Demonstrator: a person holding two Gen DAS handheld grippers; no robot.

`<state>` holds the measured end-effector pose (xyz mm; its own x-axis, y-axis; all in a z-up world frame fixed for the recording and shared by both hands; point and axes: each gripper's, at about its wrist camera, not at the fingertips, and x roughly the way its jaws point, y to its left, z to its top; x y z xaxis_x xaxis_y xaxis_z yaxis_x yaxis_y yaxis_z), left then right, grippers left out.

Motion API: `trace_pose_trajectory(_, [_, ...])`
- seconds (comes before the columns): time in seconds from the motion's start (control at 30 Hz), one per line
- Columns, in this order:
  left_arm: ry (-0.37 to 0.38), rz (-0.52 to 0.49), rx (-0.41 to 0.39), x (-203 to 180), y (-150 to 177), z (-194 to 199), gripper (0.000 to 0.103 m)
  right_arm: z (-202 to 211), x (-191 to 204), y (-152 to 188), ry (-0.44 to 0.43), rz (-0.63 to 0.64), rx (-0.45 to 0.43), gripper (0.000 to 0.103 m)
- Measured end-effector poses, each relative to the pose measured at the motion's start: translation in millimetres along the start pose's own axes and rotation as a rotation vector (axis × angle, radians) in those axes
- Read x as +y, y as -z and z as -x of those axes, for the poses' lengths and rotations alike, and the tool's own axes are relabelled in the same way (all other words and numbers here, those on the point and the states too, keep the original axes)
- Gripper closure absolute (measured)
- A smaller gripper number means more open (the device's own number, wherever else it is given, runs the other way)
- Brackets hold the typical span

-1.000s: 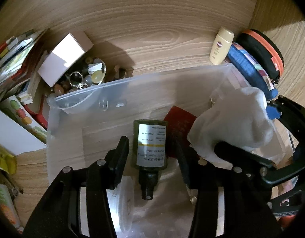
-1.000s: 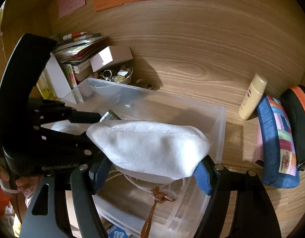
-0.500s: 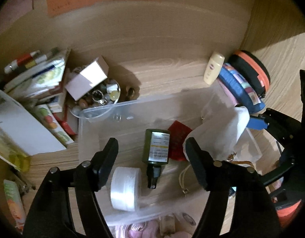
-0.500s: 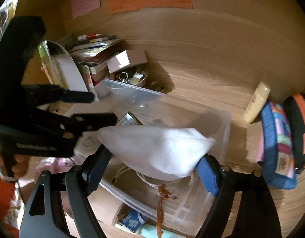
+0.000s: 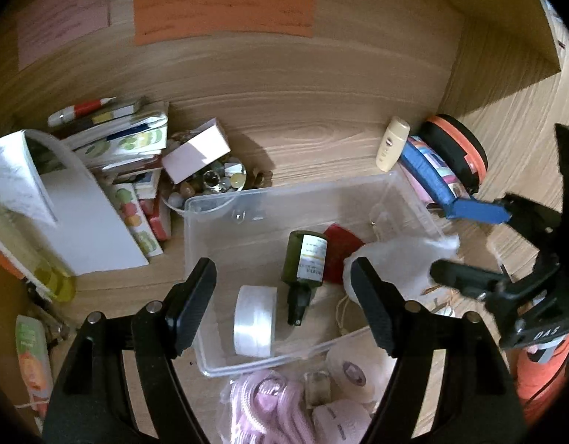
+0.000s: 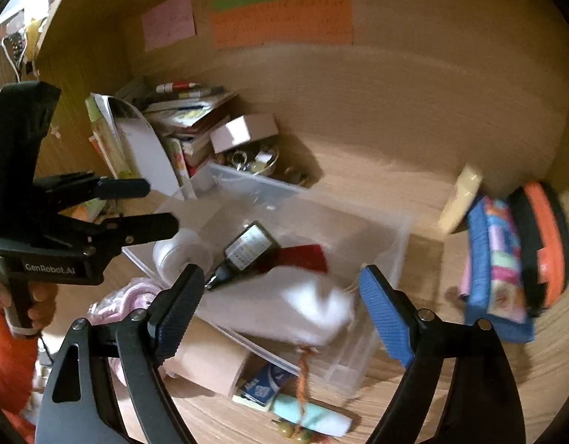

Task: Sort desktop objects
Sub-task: 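Open the left tool to drop the bottle while the right tool releases the white bag into the box, then grasp the gold gourd charm with the right tool while the left tool grasps the pink round case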

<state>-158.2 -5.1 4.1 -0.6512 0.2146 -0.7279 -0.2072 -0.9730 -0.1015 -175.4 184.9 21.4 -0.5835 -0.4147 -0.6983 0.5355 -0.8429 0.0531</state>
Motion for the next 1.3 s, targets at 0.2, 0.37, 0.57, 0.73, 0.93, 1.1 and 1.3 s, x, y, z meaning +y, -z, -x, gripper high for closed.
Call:
trace_pose_trajectory(0.2, [-0.004, 0.000, -0.020, 4.9, 11.5, 16.9, 0.018, 24.8, 19.0, -0.4, 0.126, 0.072, -0.081, 0.013])
trace_pose_trajectory(0.37, [-0.033, -0.005, -0.047, 11.6, 27.0, 36.1, 0.013, 47.1, 29.6, 11.9, 0.183, 0.088, -0.147, 0.003])
trace_pose_trajectory(0.57, [-0.040, 0.006, -0.039, 19.3, 54.2, 46.6, 0.013, 58.8, 25.8, 37.2, 0.209, 0.050, -0.137, 0.003])
trace_pose_trajectory(0.73, [-0.035, 0.001, 0.013, 11.0, 78.5, 34.5, 0.013, 56.2, 21.3, 62.1, 0.246, 0.038, -0.104, 0.003])
trace_pose_trajectory(0.93, [-0.019, -0.040, 0.043, -9.6, 104.0, 28.7, 0.013, 61.4, 20.5, 100.9, 0.398, 0.031, -0.135, 0.004])
trace_pose_trajectory(1.1, [0.020, -0.068, 0.060, -31.4, 120.7, 22.2, 0.013, 52.6, 20.7, 122.1, 0.290, -0.015, -0.087, 0.012])
trace_pose_trajectory(1.3, [0.020, -0.088, 0.081, -47.5, 133.4, 5.6, 0.013, 20.3, 15.3, 136.5, 0.124, -0.086, 0.035, 0.037])
